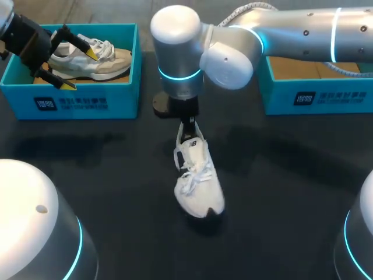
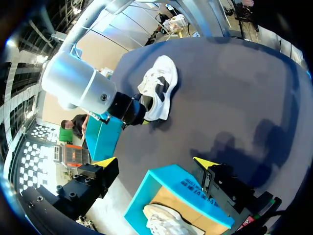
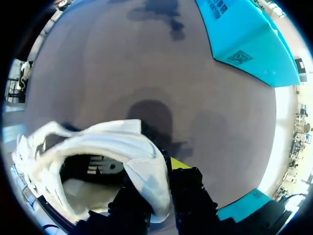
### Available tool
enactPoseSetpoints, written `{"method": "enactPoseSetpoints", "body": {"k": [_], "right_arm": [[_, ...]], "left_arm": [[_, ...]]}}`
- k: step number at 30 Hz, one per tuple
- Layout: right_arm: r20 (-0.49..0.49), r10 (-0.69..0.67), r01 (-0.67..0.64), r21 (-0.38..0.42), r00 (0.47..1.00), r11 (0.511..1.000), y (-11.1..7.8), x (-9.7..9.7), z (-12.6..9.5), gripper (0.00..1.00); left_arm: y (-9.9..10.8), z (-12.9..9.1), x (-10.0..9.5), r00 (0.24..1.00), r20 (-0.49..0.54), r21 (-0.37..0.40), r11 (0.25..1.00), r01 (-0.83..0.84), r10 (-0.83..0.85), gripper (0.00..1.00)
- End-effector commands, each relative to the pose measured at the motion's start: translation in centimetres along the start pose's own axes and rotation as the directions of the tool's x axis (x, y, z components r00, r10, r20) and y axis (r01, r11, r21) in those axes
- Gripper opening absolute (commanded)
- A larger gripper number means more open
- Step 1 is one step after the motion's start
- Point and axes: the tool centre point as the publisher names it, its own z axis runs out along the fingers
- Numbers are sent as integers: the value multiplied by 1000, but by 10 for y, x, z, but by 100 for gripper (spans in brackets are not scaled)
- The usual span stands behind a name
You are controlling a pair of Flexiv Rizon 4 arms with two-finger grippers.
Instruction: Take the shoe out of the shoebox, open the shoe tongue, remove and reinsert the insole, then place the shoe into the shoebox
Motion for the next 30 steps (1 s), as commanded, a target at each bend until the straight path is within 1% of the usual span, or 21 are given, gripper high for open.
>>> {"method": "enactPoseSetpoints", "body": {"k": [1,5,7,9,10,12,13,15,17,22,26,27,30], "right_arm": [[-6,15,-15,1,1000,1000,-1,1,-7,0],[-23,43,-43,1,999,999,-5,2,-30,0],[-28,54,-53,20,998,998,-7,2,-45,0],[-22,55,-55,19,998,998,-8,4,-63,0],[-16,51,-51,1,999,999,-9,4,-71,0],[-16,55,-56,-7,998,998,-11,5,-93,0],[-3,52,-52,-26,999,998,-12,6,-103,0],[-15,51,-52,-20,999,998,-14,6,-125,0],[-5,60,-60,-60,998,996,-17,6,-151,0],[14,60,-59,-62,998,996,-24,3,-195,0],[54,50,-48,-46,997,998,-26,0,-218,0],[44,39,-37,-43,998,998,-25,0,-220,0],[64,33,-29,-62,997,998,-24,-1,-226,0]], "left_arm": [[0,0,0,1000,-3,-2,1000,0,0,100],[0,0,0,1000,-3,-2,1000,0,0,100],[0,0,0,1000,-3,-2,1000,0,0,100],[0,0,0,1000,-3,-2,1000,0,0,100],[0,0,0,1000,-3,-2,1000,0,0,100],[0,0,0,1000,-3,-2,1000,0,0,100],[0,0,0,1000,-3,-2,1000,0,0,100],[0,0,0,1000,-3,-2,1000,0,0,100],[0,0,0,1000,-3,-2,1000,0,0,100],[0,0,0,1000,-3,-2,1000,0,0,100],[0,0,0,1000,-3,-2,1000,0,0,100],[0,0,0,1000,-3,-2,1000,0,0,100],[0,0,0,1000,-3,-2,1000,0,0,100]]}}
